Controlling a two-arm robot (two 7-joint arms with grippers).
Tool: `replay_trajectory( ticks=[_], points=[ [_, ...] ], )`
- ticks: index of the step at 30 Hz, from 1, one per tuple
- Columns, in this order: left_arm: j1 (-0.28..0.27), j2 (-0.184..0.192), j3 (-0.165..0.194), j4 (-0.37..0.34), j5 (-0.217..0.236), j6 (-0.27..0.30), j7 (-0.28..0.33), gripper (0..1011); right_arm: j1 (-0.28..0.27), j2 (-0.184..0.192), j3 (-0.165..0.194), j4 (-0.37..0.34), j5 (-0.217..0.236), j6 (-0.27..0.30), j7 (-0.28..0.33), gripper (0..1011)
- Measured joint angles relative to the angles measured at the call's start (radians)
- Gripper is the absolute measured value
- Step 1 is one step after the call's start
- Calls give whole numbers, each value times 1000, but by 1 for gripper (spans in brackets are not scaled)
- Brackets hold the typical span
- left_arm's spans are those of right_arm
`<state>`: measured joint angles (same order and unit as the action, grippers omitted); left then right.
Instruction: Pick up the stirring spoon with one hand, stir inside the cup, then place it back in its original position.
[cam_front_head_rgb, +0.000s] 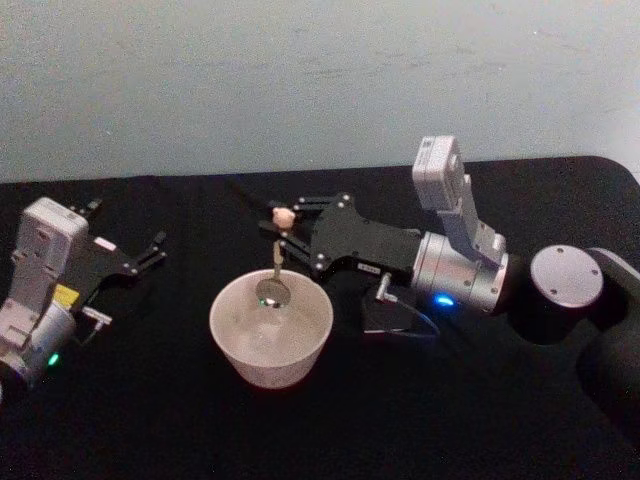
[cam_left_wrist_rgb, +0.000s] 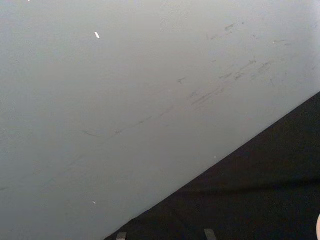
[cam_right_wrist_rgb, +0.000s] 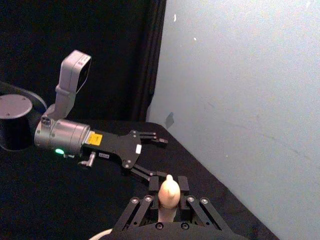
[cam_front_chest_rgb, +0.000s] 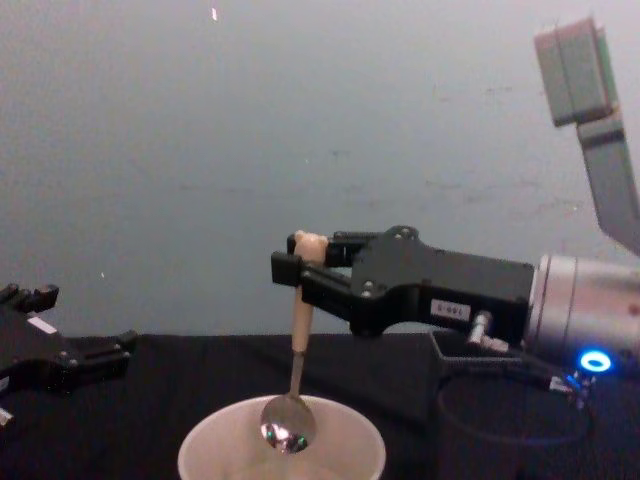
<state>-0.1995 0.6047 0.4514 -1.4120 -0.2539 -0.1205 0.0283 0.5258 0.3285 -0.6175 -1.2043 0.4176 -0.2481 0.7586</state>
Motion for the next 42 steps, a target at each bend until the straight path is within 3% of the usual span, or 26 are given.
replay_trajectory(
  ticks=[13, 25, 30, 42],
  points=[
    [0, 0, 0, 0, 0, 0, 0, 1001, 11, -45, -13, 93, -38, -56, 6, 214],
    [0, 0, 0, 0, 0, 0, 0, 1001, 8, -63, -14, 123, -60, -61, 1, 214],
    [0, 0, 0, 0, 0, 0, 0, 1001, 5, -62, -10, 121, -65, -61, -2, 214],
    [0, 0, 0, 0, 0, 0, 0, 1001, -26, -18, 12, 59, -68, -46, -9, 214]
  ],
)
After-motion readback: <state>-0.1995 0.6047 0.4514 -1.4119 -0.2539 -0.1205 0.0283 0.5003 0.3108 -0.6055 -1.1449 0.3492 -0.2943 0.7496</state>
